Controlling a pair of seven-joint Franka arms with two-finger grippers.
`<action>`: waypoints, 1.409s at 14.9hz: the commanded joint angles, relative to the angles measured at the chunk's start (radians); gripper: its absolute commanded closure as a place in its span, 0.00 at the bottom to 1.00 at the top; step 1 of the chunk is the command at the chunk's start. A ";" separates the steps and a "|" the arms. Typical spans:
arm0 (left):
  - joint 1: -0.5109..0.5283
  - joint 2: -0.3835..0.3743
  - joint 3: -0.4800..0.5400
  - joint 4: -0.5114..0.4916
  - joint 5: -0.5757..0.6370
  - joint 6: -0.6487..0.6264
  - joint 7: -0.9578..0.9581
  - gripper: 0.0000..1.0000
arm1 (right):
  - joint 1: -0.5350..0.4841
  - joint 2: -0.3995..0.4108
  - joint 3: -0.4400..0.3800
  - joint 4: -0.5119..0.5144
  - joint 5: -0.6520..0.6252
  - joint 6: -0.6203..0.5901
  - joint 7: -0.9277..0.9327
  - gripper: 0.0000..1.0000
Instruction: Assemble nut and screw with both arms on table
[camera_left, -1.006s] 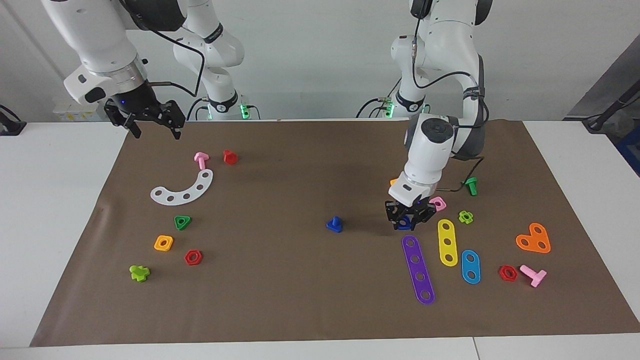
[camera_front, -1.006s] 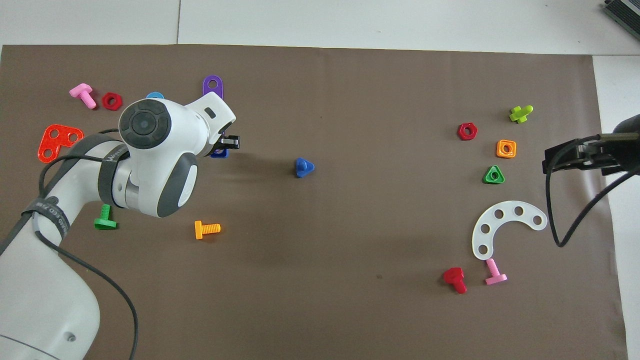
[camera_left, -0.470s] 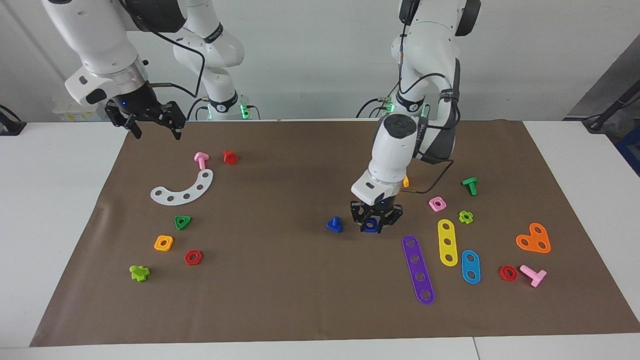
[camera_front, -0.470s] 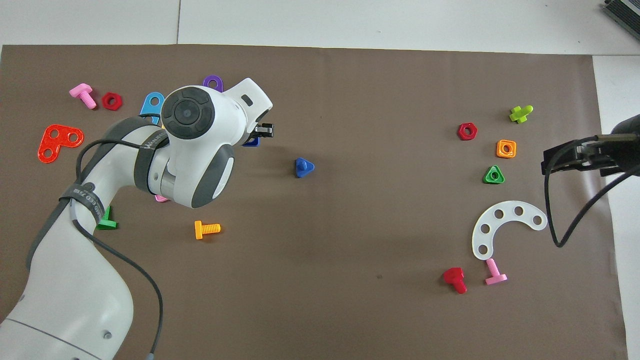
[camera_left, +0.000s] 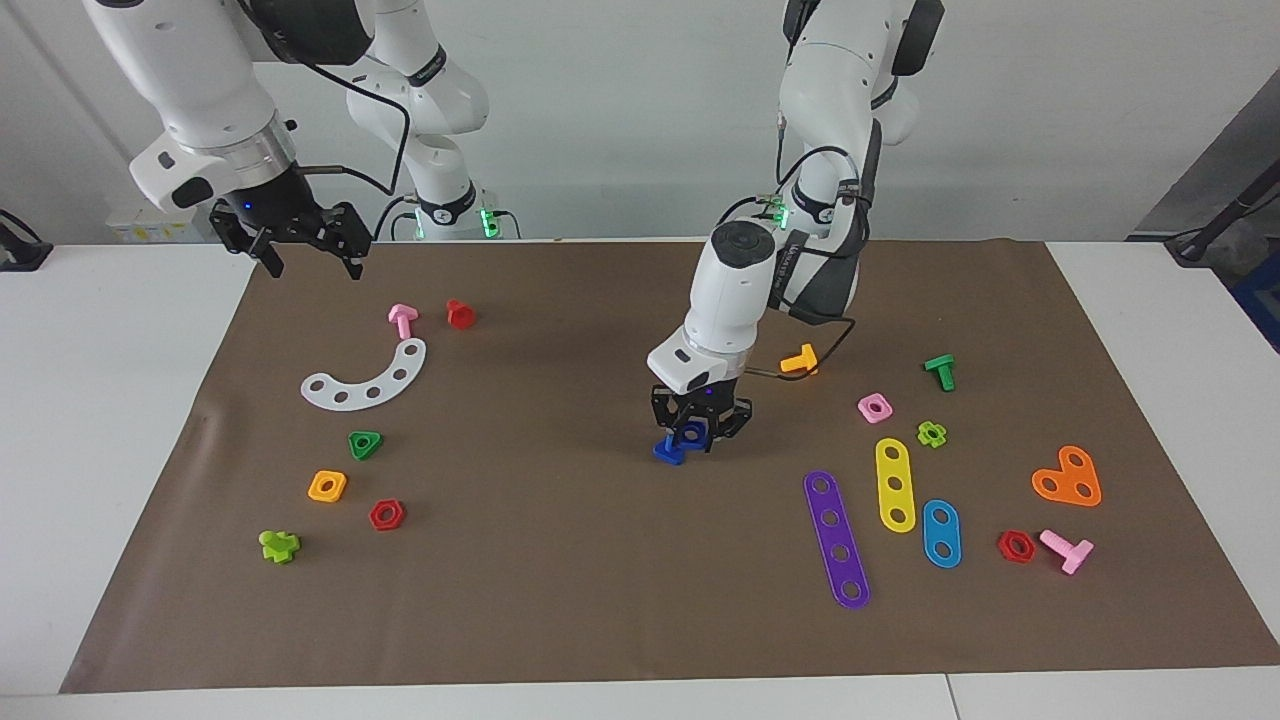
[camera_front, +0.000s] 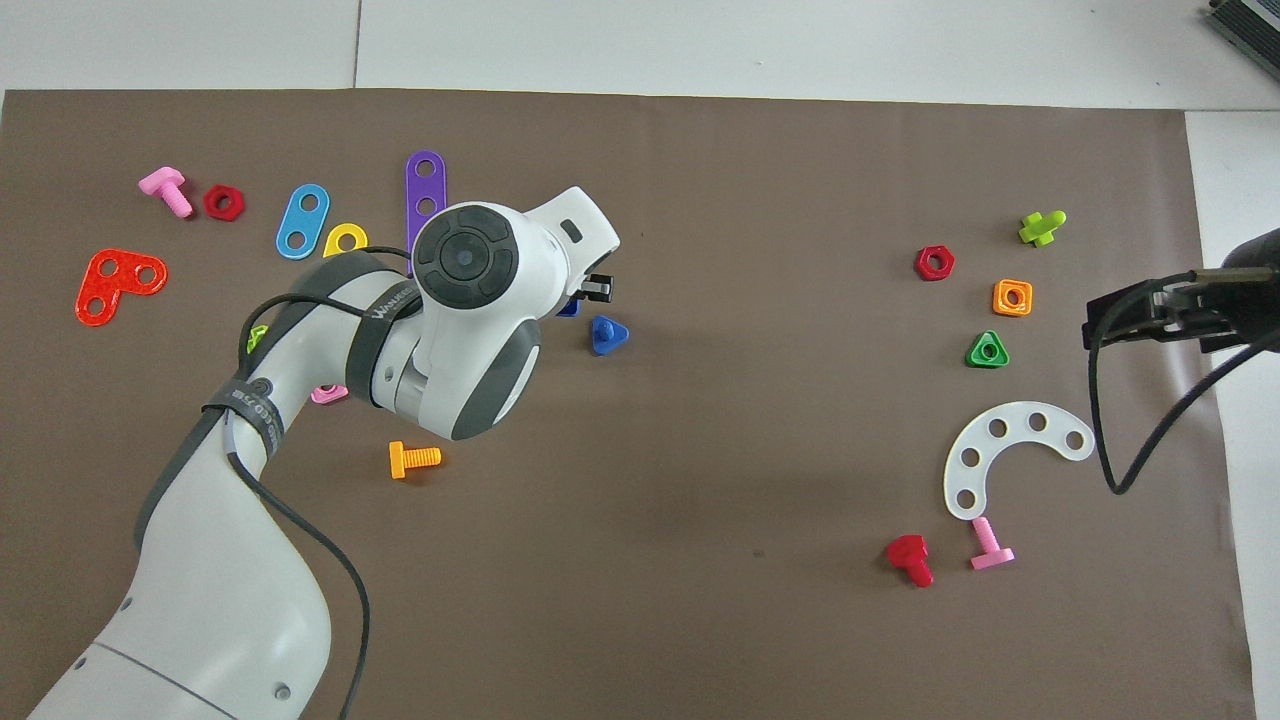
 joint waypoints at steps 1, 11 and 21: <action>-0.017 0.015 0.015 0.015 -0.016 0.022 -0.001 1.00 | -0.011 -0.017 0.004 -0.027 0.016 0.015 -0.015 0.00; -0.026 0.038 0.013 -0.019 -0.018 0.101 0.002 1.00 | -0.011 -0.020 0.004 -0.035 0.016 0.017 -0.015 0.00; -0.029 0.018 0.013 -0.002 -0.018 0.017 -0.001 1.00 | -0.011 -0.023 0.004 -0.045 0.016 0.033 -0.017 0.00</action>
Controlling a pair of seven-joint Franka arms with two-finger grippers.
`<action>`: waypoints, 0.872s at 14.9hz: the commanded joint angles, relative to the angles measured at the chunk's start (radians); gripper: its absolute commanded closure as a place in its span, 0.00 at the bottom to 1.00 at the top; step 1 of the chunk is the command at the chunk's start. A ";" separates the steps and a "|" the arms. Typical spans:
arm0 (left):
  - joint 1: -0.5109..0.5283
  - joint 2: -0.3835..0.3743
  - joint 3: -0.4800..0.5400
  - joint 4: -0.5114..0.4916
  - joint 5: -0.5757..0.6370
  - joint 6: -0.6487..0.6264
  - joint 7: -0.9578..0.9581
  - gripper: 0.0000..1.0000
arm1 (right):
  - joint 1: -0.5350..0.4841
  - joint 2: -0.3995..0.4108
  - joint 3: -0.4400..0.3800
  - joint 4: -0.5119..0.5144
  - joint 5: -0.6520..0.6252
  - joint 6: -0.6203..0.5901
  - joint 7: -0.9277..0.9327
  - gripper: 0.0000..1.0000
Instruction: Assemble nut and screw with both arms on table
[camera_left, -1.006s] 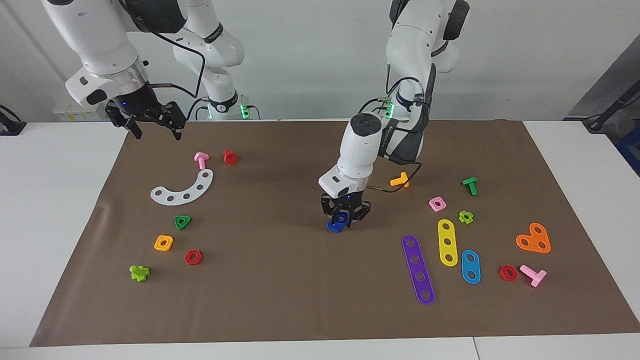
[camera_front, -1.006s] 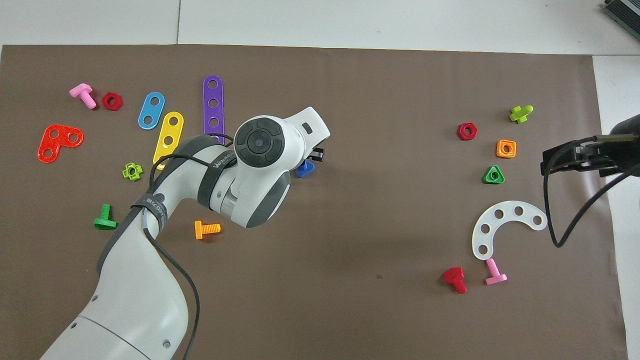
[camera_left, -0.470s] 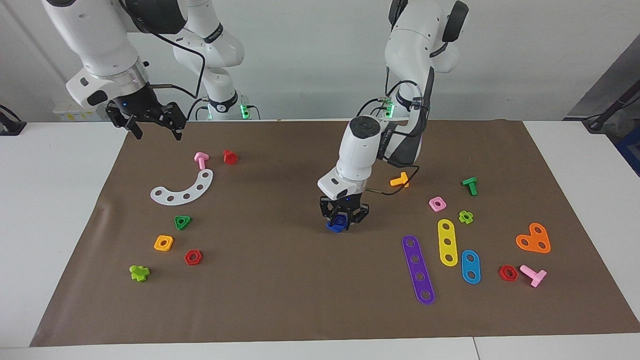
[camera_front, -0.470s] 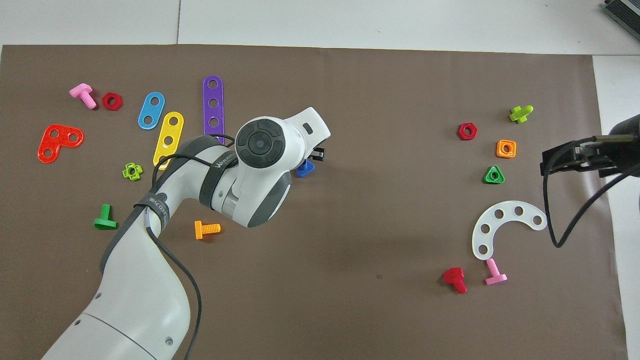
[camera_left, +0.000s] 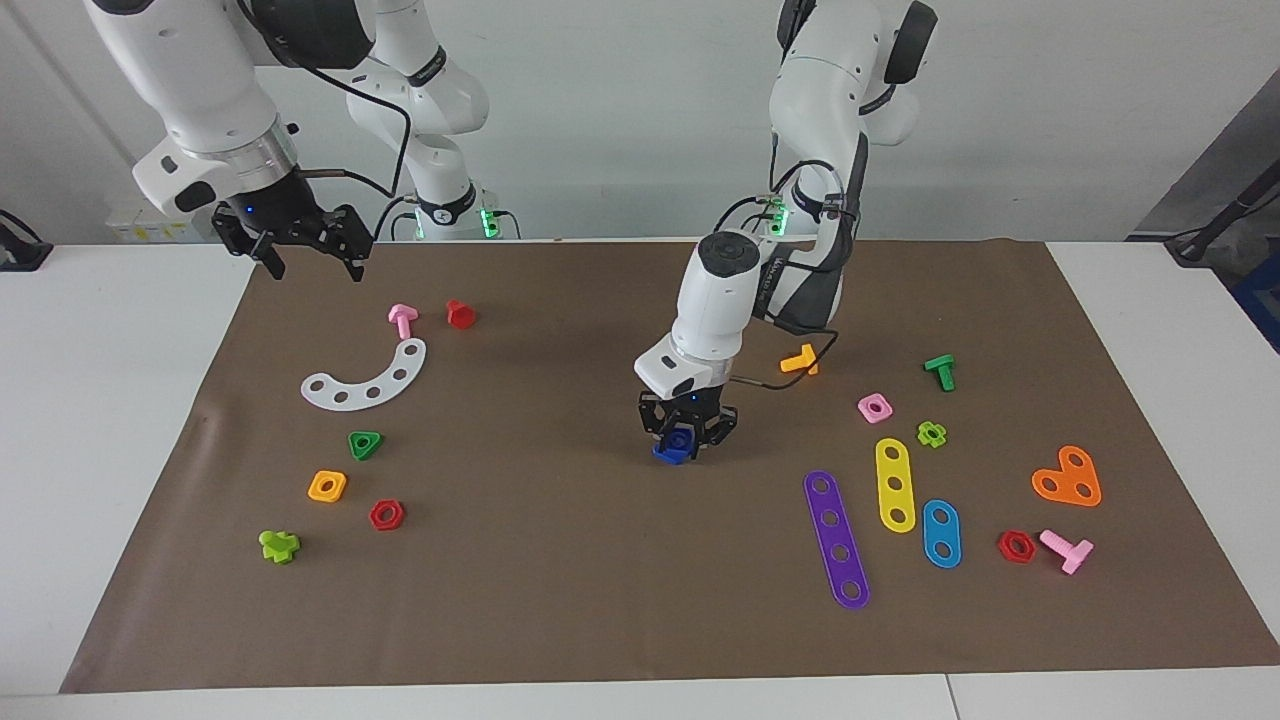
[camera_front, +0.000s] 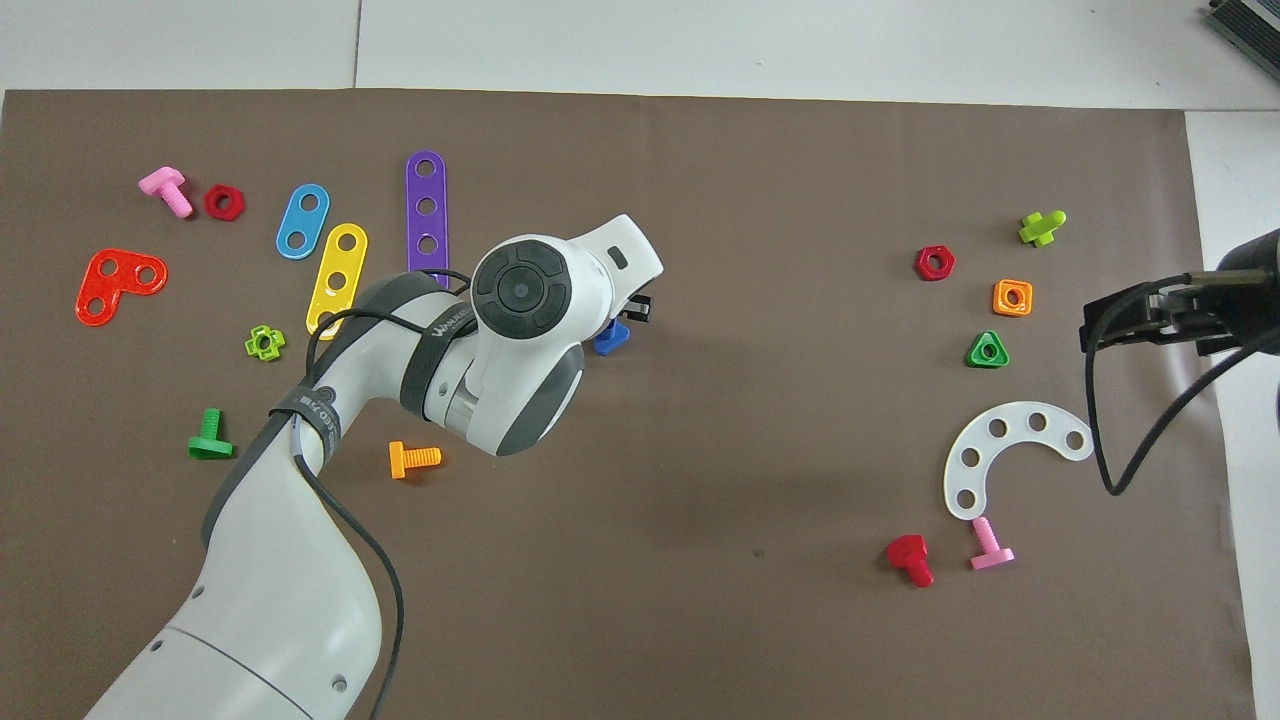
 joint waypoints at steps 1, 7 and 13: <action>-0.021 -0.026 0.016 0.000 -0.017 -0.056 -0.001 1.00 | -0.011 -0.024 0.004 -0.037 0.016 0.027 -0.017 0.00; -0.019 -0.038 0.016 -0.016 -0.017 -0.059 0.000 1.00 | -0.012 -0.032 0.004 -0.051 0.016 0.029 -0.017 0.00; -0.019 -0.032 0.016 -0.042 -0.018 0.010 0.000 1.00 | -0.012 -0.032 0.004 -0.052 0.016 0.029 -0.017 0.00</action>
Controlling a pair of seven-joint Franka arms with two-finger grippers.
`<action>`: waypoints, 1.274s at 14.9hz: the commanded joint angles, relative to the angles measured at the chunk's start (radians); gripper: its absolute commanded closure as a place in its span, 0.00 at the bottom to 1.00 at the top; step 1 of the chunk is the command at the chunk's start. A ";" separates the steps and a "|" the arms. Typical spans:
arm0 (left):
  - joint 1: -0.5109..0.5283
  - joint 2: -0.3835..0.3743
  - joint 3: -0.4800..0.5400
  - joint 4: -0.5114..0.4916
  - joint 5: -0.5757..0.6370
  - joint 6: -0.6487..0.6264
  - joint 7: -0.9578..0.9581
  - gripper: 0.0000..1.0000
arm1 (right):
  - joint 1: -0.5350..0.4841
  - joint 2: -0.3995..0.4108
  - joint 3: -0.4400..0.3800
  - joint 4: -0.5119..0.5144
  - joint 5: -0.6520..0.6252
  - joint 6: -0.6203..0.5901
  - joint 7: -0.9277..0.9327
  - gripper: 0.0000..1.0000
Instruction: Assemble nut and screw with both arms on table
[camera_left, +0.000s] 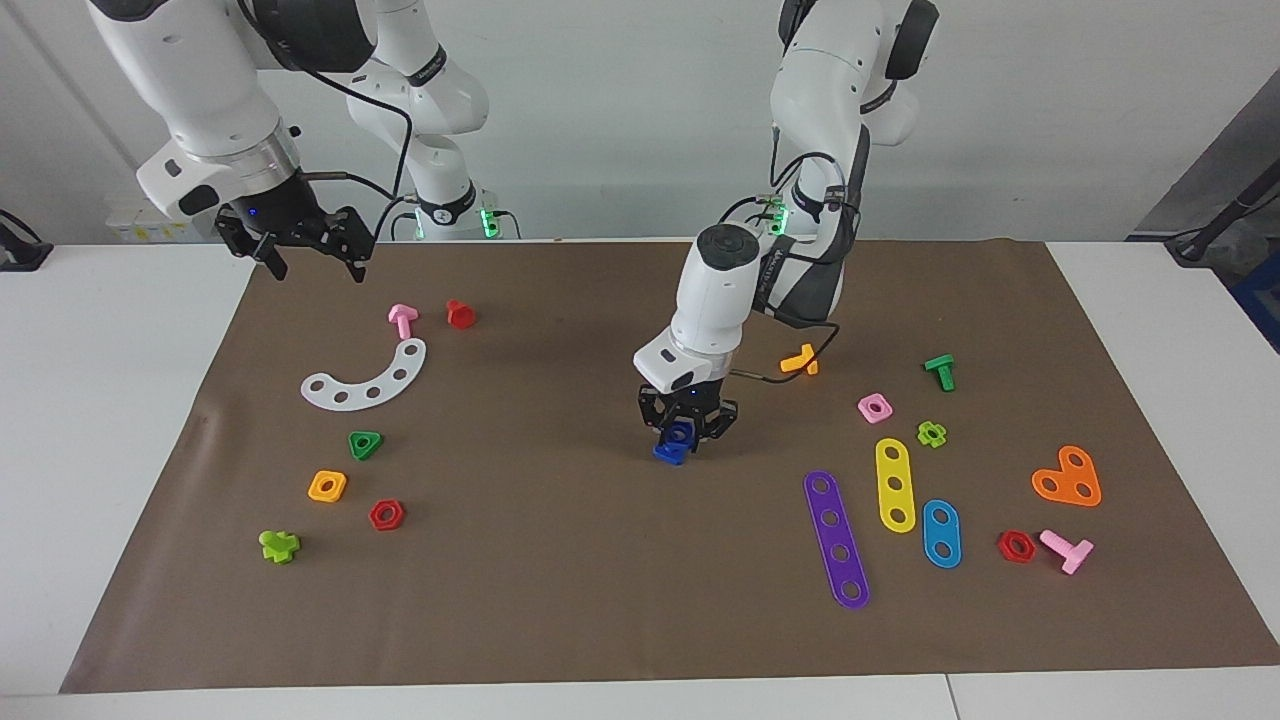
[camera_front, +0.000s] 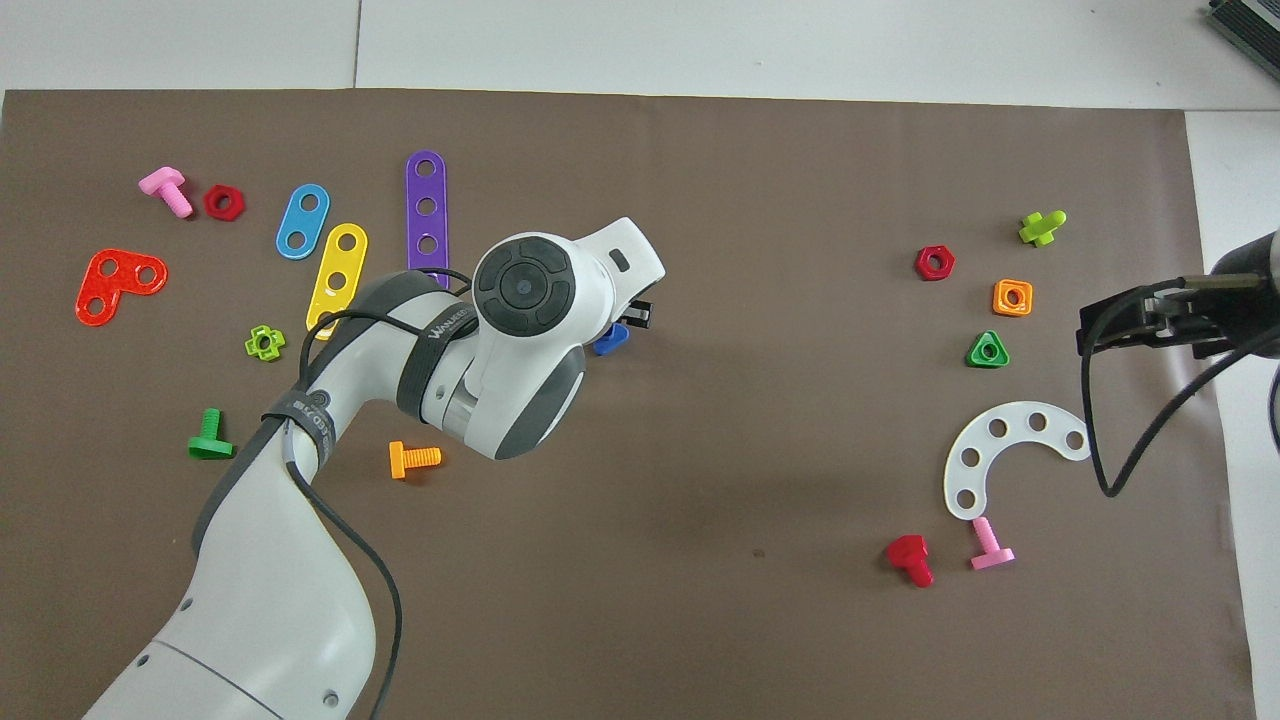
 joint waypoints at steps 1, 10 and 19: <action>-0.018 -0.014 0.017 -0.036 -0.018 0.032 0.000 1.00 | -0.012 -0.027 0.004 -0.038 0.016 0.028 -0.017 0.00; -0.016 -0.006 0.017 -0.061 -0.018 0.102 0.000 1.00 | -0.014 -0.030 0.004 -0.045 0.016 0.030 -0.018 0.00; -0.016 -0.019 0.017 -0.087 -0.018 0.072 -0.001 1.00 | -0.014 -0.030 0.004 -0.045 0.016 0.031 -0.018 0.00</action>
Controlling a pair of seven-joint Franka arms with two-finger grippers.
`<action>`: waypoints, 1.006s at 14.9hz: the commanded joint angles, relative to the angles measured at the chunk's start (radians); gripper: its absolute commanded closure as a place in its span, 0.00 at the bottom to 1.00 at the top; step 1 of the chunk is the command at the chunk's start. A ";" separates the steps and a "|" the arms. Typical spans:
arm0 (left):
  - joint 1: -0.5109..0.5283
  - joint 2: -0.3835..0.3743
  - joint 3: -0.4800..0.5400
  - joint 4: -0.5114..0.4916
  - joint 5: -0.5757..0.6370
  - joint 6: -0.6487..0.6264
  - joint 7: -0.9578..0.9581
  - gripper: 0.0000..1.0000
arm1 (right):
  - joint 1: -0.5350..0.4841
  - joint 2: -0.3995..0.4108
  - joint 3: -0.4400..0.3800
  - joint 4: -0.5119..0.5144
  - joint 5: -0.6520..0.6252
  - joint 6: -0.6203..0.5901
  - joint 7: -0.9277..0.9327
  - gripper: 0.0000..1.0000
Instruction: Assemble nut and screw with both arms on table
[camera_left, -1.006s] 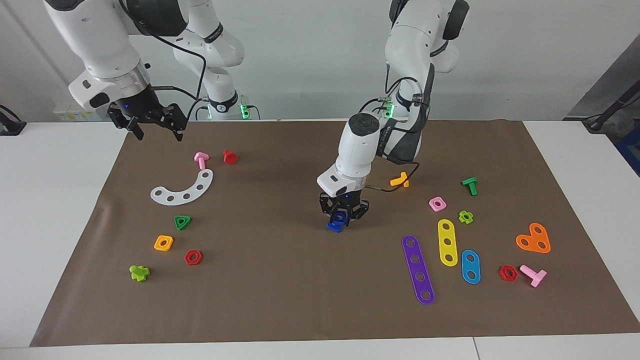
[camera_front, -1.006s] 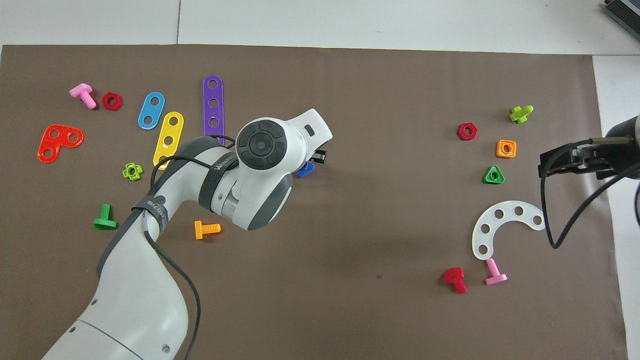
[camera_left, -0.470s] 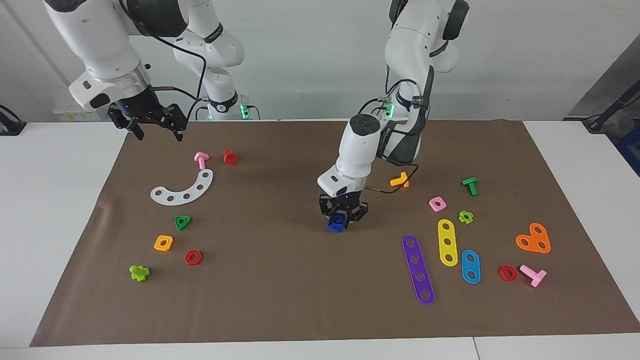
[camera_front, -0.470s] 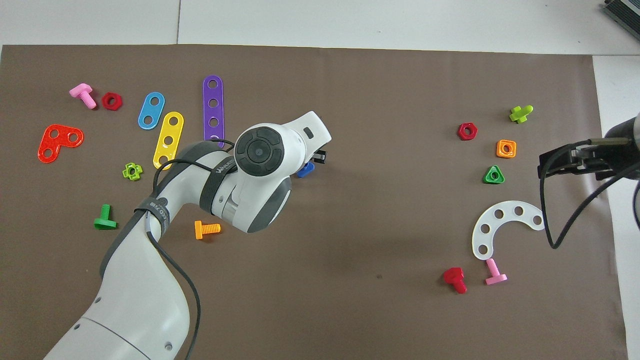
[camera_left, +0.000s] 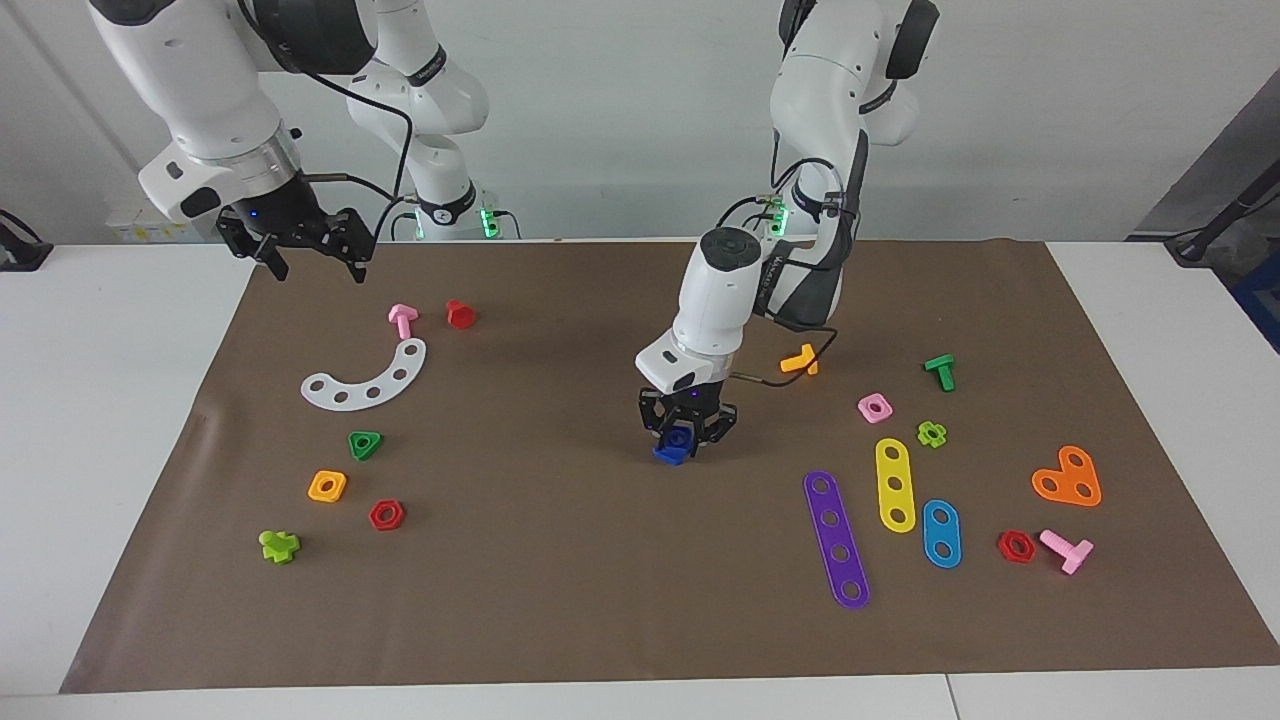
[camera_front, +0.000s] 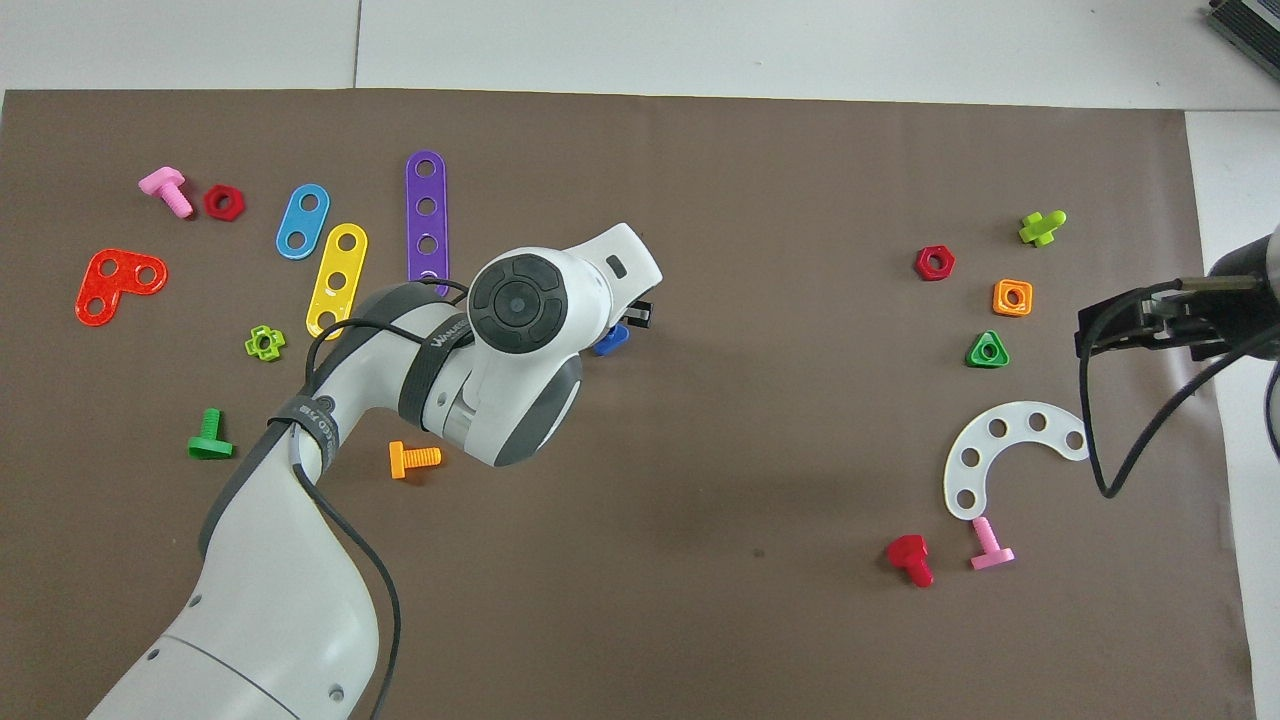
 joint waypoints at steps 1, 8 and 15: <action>-0.018 -0.018 0.016 -0.053 -0.017 -0.020 -0.001 1.00 | -0.014 -0.029 0.004 -0.039 0.016 0.031 -0.018 0.00; -0.025 -0.021 0.016 -0.041 -0.017 -0.046 -0.001 1.00 | -0.014 -0.029 0.004 -0.039 0.016 0.031 -0.018 0.00; -0.030 -0.012 0.016 -0.042 -0.017 0.034 -0.015 1.00 | -0.014 -0.036 0.004 -0.047 0.016 0.031 -0.018 0.00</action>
